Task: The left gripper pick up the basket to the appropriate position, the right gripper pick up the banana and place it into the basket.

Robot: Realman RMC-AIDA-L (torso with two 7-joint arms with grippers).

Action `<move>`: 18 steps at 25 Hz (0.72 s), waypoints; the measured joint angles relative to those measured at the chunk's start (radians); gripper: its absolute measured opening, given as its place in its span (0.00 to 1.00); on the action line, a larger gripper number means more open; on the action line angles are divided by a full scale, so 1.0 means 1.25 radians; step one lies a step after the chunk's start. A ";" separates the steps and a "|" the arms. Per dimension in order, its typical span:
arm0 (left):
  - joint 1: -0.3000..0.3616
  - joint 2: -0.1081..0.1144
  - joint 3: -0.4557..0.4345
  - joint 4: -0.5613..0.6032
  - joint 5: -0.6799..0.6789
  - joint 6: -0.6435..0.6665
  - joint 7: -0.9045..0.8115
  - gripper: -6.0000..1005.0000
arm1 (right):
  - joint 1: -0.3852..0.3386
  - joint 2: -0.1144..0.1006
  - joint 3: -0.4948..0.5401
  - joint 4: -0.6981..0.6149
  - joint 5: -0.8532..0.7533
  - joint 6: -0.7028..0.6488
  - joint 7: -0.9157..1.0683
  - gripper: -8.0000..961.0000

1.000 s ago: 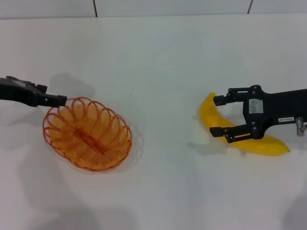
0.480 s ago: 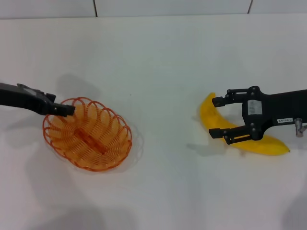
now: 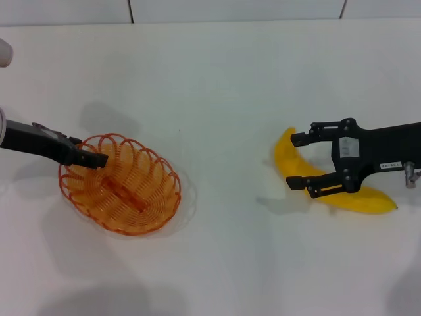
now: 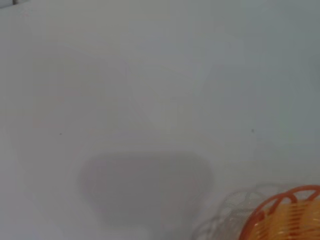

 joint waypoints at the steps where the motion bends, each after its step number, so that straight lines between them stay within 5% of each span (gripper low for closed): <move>1: 0.000 0.000 0.000 0.000 0.000 -0.001 0.001 0.77 | 0.000 0.000 0.000 0.000 0.000 0.000 0.000 0.87; 16: 0.004 0.001 0.002 0.000 0.002 0.000 0.001 0.77 | 0.000 0.000 0.003 0.000 0.002 0.000 0.003 0.87; 18: 0.005 0.001 0.002 0.000 0.003 0.000 0.002 0.71 | 0.000 0.000 0.003 0.000 0.002 0.000 0.003 0.87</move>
